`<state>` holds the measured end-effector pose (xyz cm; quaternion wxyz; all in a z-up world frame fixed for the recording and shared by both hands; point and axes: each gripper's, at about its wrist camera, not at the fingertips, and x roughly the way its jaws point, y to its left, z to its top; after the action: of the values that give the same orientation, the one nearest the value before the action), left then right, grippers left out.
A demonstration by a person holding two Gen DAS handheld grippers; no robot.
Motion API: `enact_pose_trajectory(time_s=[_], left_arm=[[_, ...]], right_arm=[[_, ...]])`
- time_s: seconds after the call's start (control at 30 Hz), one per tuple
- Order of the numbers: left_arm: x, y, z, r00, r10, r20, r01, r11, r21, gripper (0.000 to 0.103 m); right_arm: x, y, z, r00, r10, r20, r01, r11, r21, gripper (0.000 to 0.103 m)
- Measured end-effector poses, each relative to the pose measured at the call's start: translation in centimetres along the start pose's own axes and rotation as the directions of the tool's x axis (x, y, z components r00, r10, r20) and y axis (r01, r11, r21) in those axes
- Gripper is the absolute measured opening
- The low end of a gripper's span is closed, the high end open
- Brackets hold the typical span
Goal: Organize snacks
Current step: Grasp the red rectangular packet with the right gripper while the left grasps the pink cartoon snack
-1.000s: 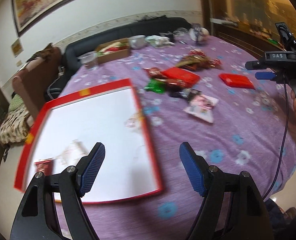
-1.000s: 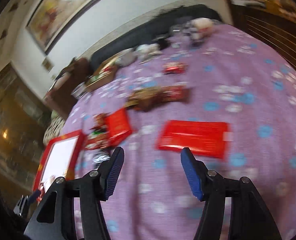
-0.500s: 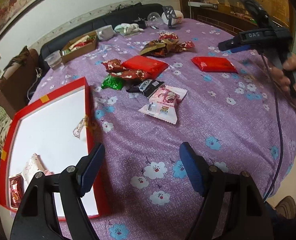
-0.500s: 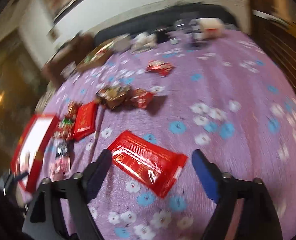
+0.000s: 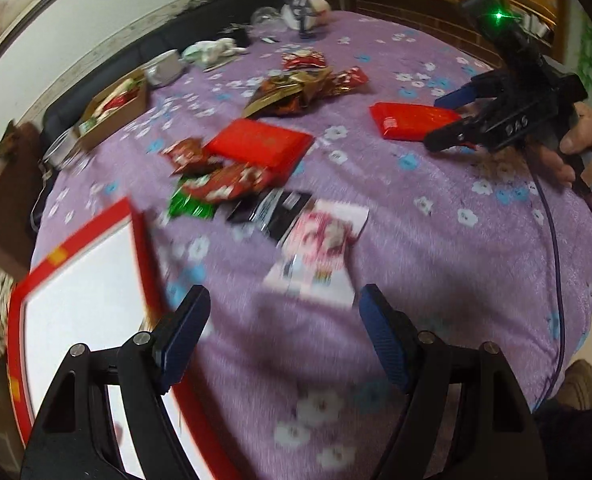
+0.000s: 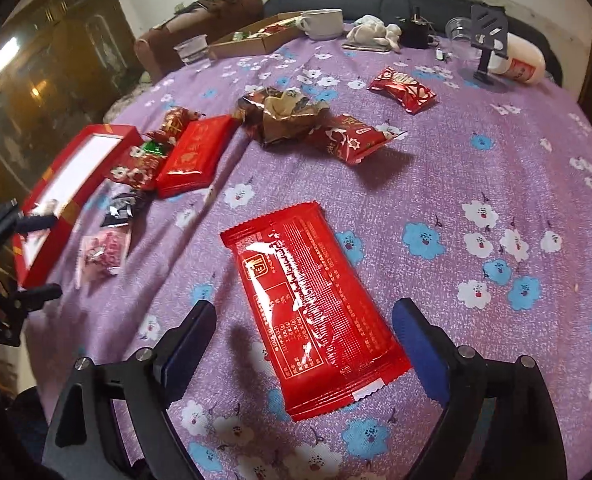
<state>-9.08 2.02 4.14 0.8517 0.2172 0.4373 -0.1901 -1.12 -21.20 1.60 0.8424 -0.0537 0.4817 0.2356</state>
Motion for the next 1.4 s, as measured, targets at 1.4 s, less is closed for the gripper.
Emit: enact_pose_trajectory(time_s=[1.4], left_arm=[[-4.7, 0.5, -3.1, 0.981, -0.024, 0.191, 0.074, 0.963, -0.26, 0.042]], right_arm=[[-3.9, 9.0, -4.4, 0.986, 0.086, 0.146, -0.123, 0.955, 0.269, 0.051]])
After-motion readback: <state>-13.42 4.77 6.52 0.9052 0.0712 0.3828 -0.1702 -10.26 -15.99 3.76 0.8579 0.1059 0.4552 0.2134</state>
